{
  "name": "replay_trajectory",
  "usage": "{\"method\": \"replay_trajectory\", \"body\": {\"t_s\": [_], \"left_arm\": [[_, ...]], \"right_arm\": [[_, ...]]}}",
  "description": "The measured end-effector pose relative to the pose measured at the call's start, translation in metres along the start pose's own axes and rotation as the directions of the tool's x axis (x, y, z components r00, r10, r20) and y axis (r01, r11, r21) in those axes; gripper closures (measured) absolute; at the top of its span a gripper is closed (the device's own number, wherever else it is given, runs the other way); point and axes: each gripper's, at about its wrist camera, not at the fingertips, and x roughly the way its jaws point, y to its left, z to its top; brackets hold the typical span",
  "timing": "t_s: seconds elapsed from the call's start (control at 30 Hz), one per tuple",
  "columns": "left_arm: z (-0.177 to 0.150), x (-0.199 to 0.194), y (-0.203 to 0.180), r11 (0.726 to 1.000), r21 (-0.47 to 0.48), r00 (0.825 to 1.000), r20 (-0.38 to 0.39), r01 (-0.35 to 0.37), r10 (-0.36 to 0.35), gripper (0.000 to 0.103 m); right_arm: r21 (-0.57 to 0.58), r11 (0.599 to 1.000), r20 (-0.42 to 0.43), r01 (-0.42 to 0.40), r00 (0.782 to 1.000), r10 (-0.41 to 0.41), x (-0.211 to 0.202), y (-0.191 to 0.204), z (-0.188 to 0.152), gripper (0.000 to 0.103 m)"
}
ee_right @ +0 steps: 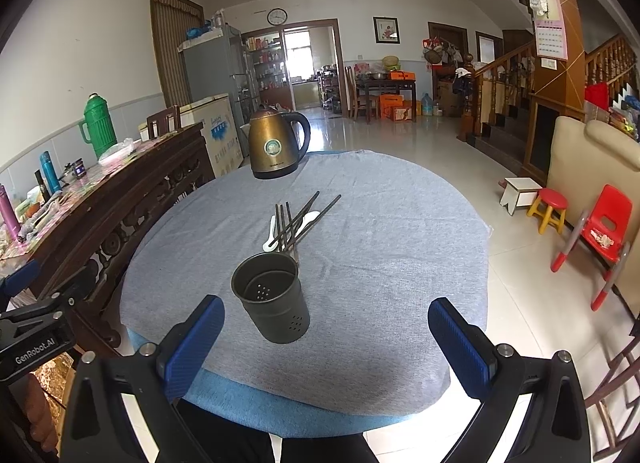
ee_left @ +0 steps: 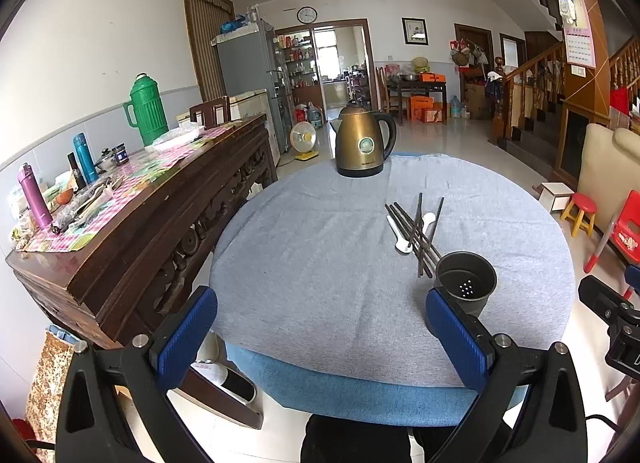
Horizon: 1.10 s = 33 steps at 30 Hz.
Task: Organize utensils
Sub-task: 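Reach the right gripper to the utensil pile and grasp one dark chopstick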
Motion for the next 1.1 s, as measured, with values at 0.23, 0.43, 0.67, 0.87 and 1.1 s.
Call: {"method": "replay_trajectory", "body": {"t_s": [0.23,0.43,0.67,0.87,1.1], "left_arm": [[0.004,0.020,0.000,1.000,0.007,0.999,-0.032,0.012,-0.012,0.000],[0.022,0.070,0.012,0.994,-0.024,0.986,-0.125,0.104,-0.106,0.000],[0.058,0.165,0.026,0.971,-0.122,0.945,-0.233,0.204,-0.228,0.000],[0.087,0.252,0.007,0.950,-0.143,0.897,-0.316,0.276,-0.308,0.021],[0.108,0.344,-0.015,0.917,-0.222,0.810,-0.431,0.332,-0.398,0.040]], "right_arm": [[0.008,1.000,-0.029,-0.011,1.000,0.011,0.016,-0.003,0.006,0.000],[0.110,0.988,-0.089,-0.104,0.989,0.115,0.055,-0.030,0.036,0.000],[0.257,0.937,-0.177,-0.235,0.942,0.285,0.152,-0.062,0.094,0.005],[0.436,0.856,-0.251,-0.277,0.876,0.411,0.272,-0.075,0.126,0.026],[0.544,0.821,-0.362,-0.174,0.834,0.417,0.401,-0.077,0.140,0.049]]}}
